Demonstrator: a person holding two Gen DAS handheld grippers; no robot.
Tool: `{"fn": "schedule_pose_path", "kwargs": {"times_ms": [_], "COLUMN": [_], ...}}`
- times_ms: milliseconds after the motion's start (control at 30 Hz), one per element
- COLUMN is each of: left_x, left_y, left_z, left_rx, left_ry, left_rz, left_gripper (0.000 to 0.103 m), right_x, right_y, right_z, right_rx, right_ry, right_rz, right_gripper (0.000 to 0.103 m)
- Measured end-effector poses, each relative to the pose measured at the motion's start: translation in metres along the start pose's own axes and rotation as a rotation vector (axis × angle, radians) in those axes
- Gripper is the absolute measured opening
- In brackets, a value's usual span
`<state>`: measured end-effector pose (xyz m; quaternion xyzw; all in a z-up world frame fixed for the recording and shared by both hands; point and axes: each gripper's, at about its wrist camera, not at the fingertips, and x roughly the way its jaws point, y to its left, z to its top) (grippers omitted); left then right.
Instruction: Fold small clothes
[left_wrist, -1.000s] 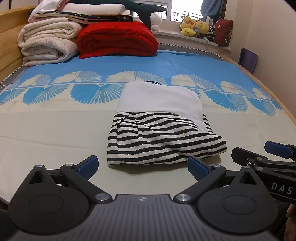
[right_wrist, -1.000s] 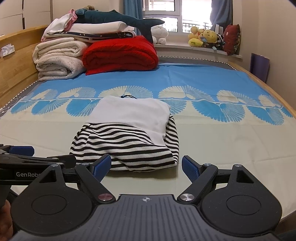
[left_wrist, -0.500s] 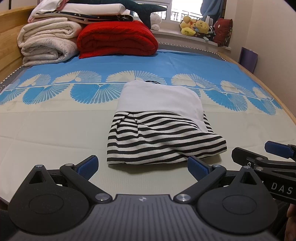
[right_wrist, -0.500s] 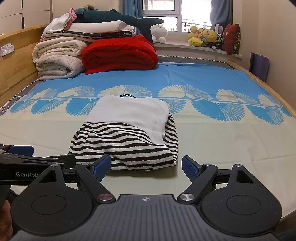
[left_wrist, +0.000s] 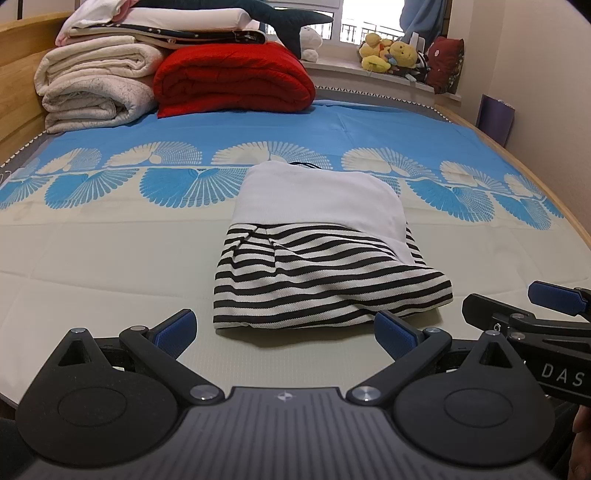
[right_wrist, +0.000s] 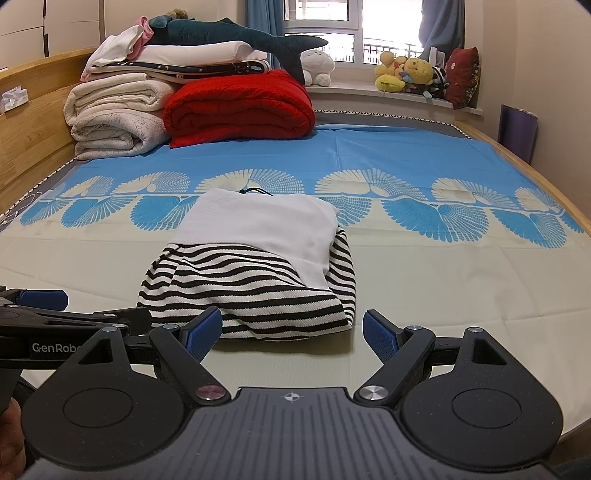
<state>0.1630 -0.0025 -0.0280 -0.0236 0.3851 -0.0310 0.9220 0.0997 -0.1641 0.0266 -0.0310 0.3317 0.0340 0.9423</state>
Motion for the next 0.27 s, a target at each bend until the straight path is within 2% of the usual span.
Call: {"fn": "schedule_pose_path", "kwargs": {"times_ms": [267], "left_x": [0.0014], "left_y": [0.0016], "left_z": [-0.0014], "left_rx": [0.003], "left_ry": [-0.003], "left_rz": [-0.003], "left_gripper": [0.102], "right_x": [-0.0001], "right_y": [0.0], "right_z": [0.0002], "right_rx": [0.0], "right_ry": [0.001], "right_rz": [0.0], "right_gripper": [0.084]}}
